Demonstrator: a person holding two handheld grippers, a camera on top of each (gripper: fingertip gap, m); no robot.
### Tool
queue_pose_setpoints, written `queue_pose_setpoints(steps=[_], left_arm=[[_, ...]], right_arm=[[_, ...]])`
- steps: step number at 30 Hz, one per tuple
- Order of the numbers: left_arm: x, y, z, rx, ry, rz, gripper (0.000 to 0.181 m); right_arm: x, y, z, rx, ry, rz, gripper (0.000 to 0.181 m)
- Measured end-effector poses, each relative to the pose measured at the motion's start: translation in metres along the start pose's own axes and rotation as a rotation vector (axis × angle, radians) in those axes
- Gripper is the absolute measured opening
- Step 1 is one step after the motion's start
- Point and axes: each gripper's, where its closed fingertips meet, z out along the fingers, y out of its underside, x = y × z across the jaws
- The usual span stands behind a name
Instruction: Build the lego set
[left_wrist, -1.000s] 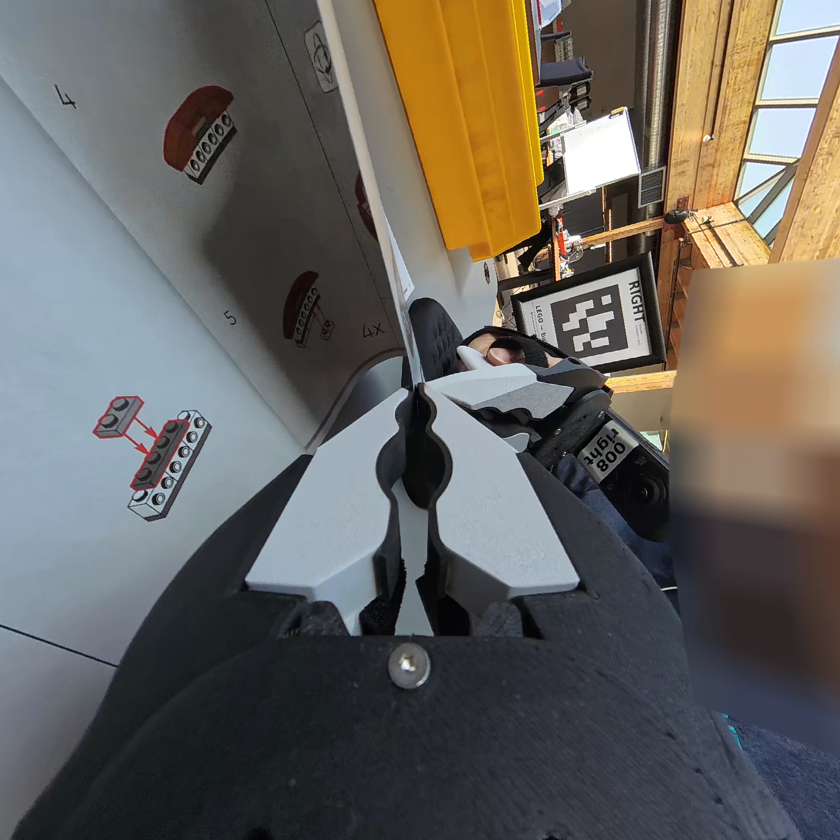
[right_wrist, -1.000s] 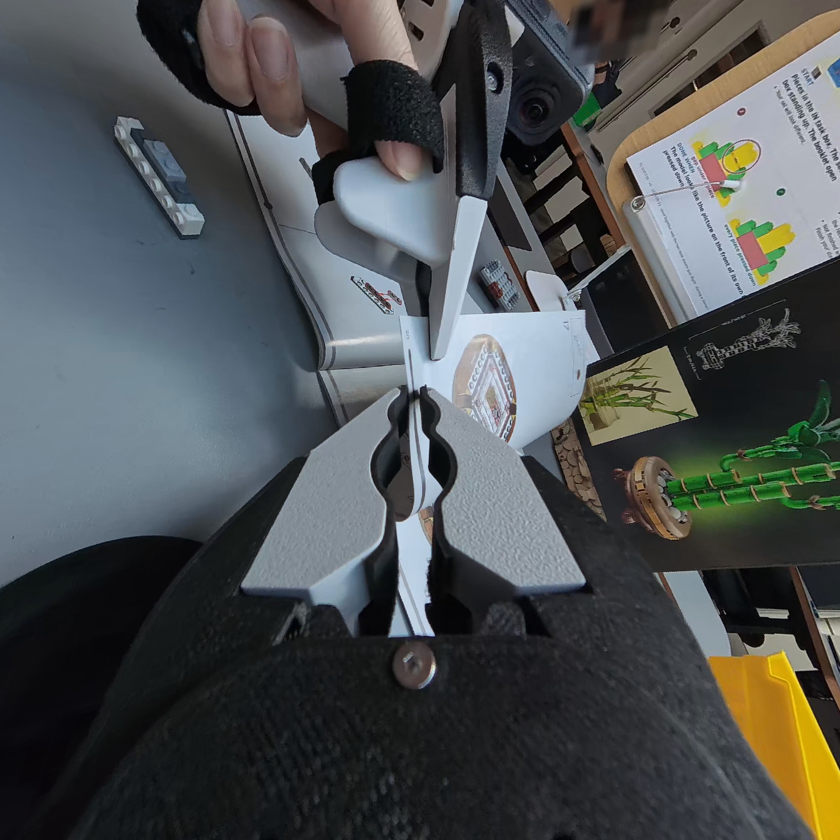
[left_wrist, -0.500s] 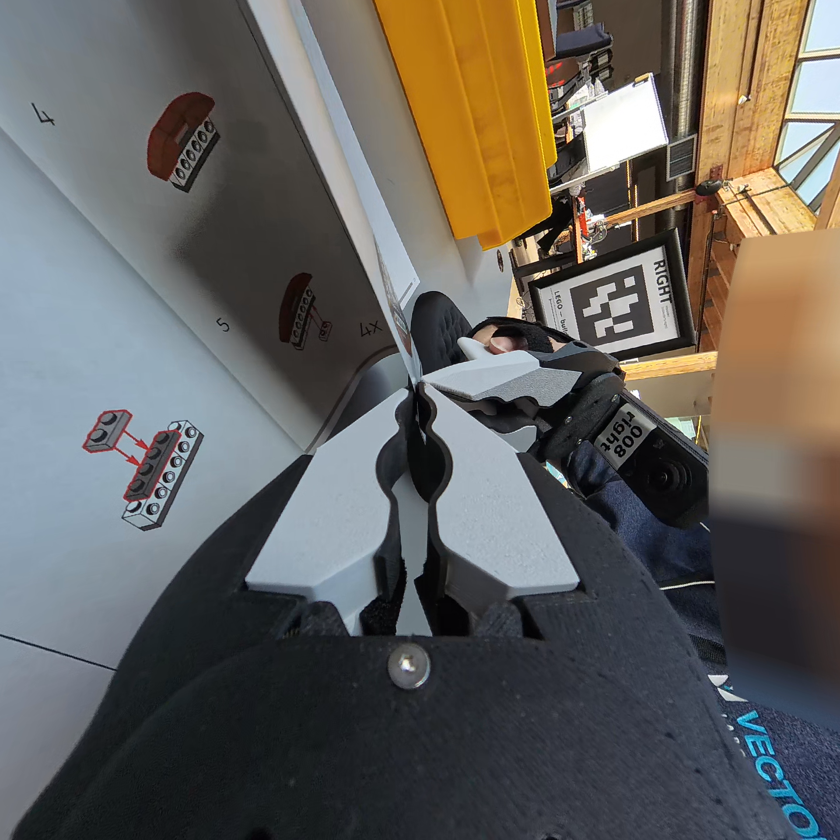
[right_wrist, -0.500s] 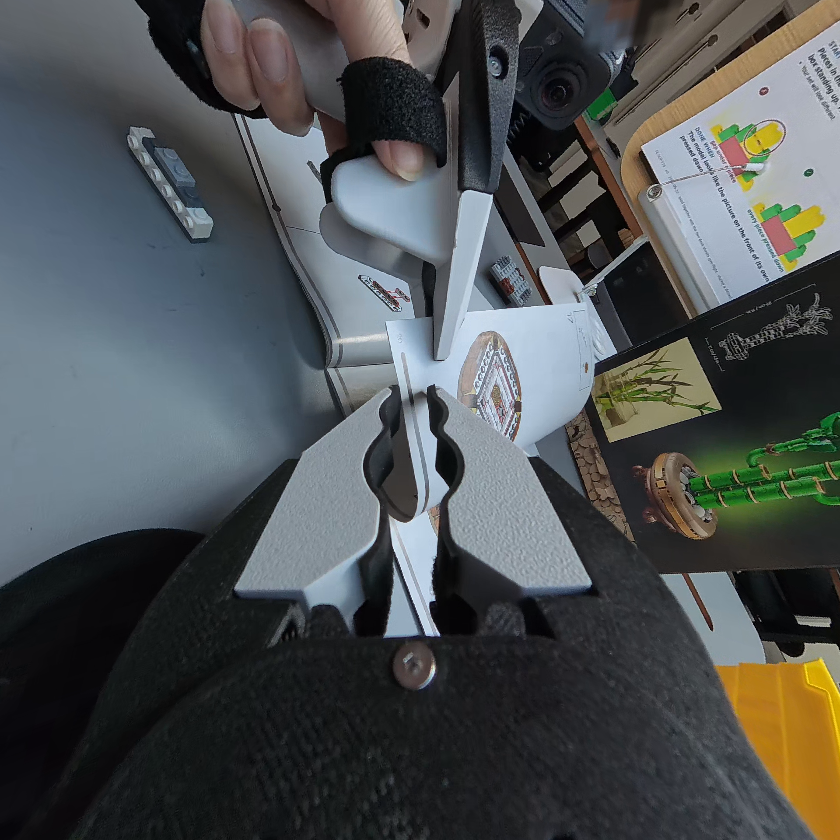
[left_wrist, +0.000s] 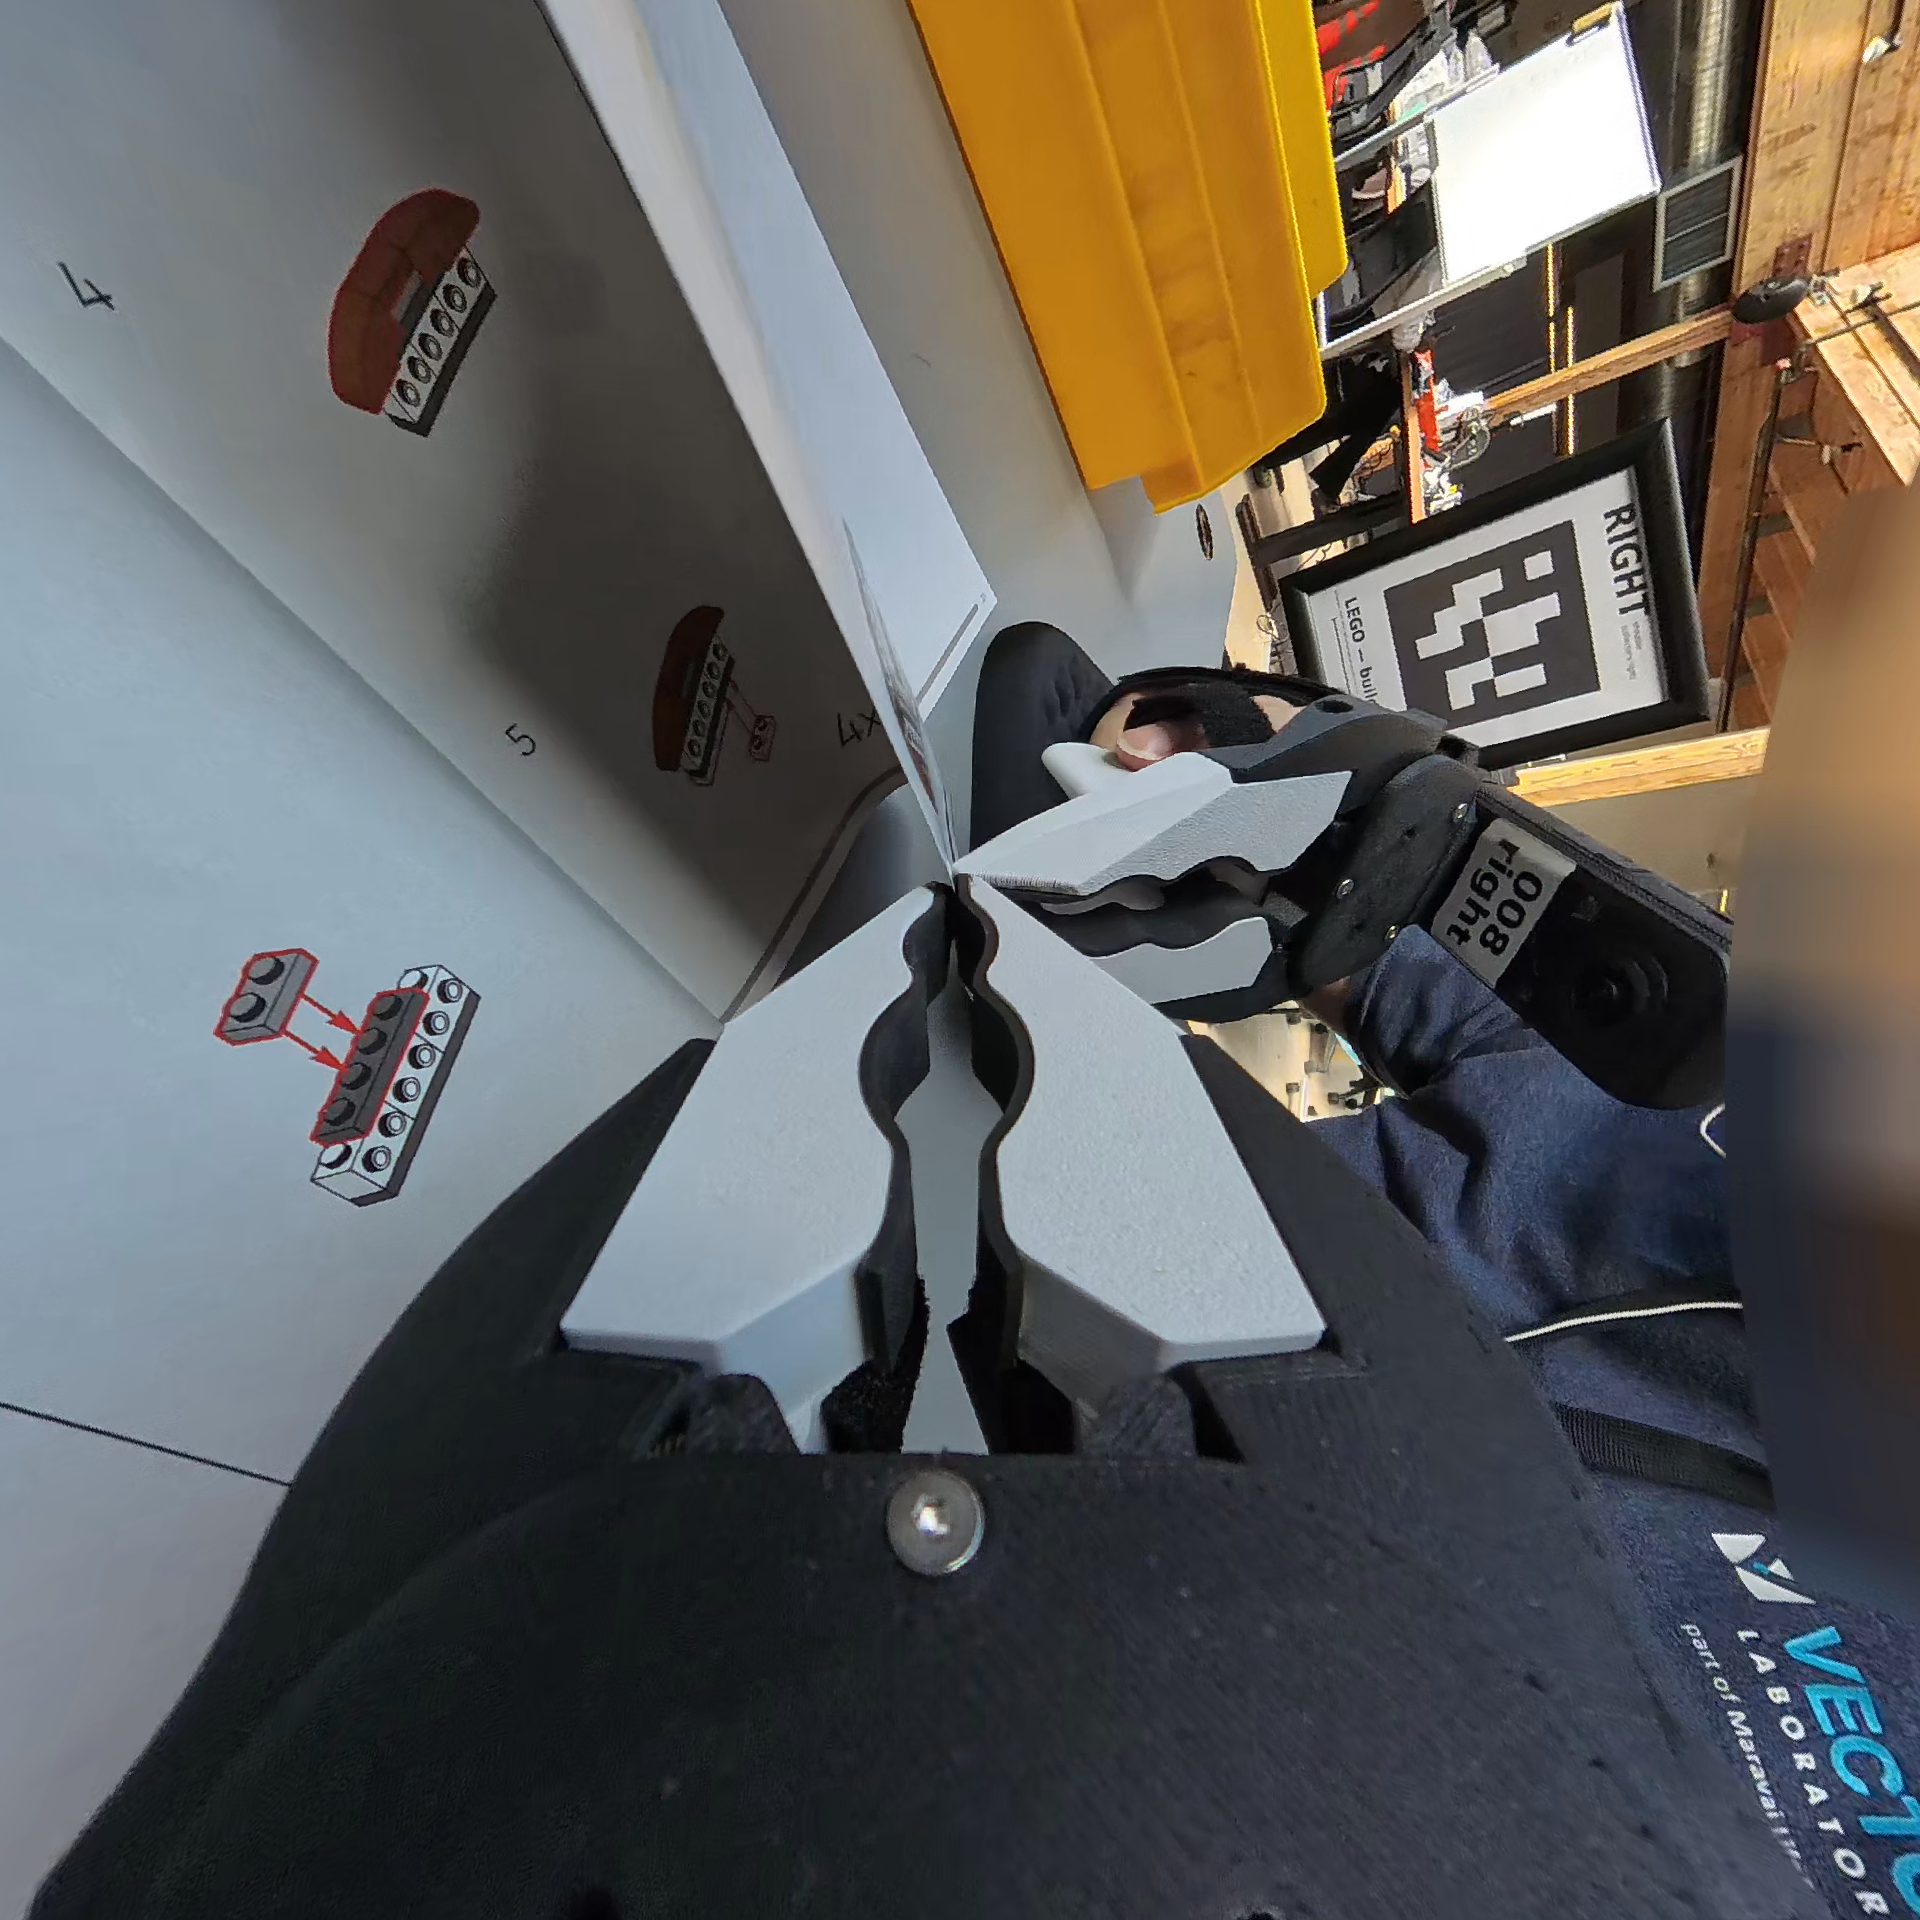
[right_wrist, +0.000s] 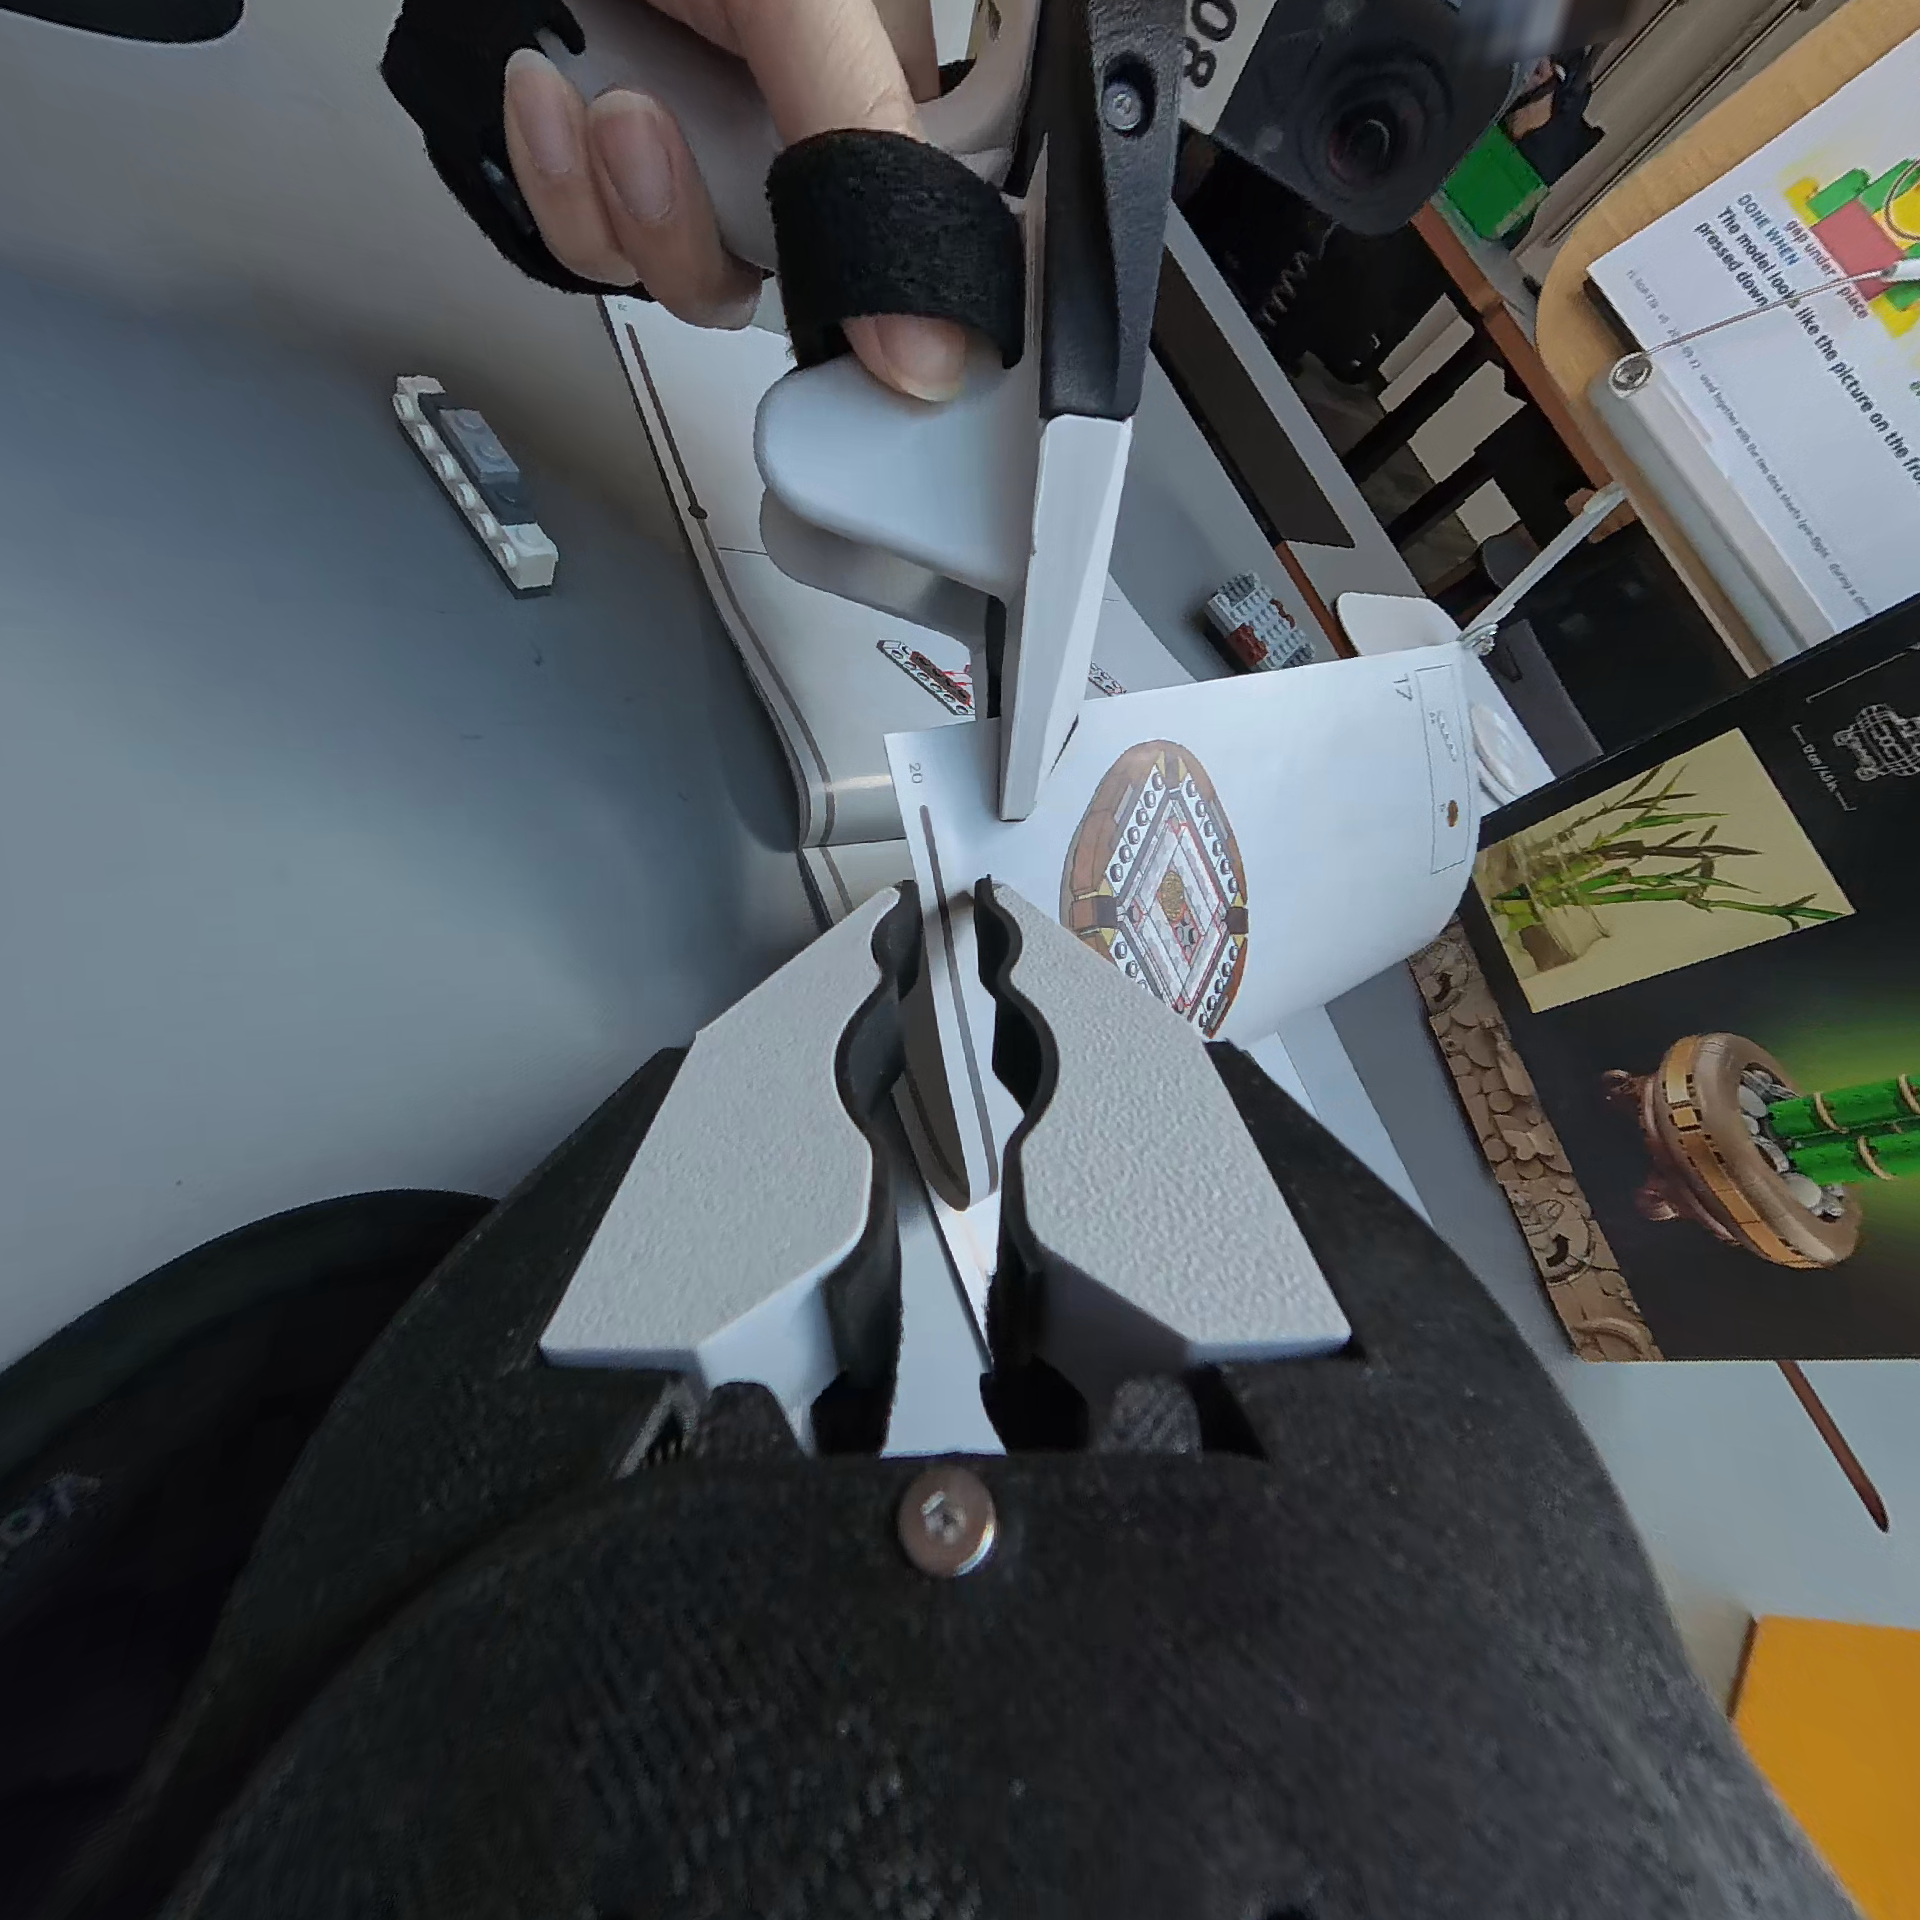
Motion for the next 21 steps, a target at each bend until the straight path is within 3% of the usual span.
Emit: queue_pose_setpoints(steps=[21], left_arm=[[0.0029,0.0063,0.0055,-0.082,-0.079,0.103,0.000]], right_arm=[[-0.0100,-0.0024,-0.0059,0.060,-0.211,0.123,0.011]])
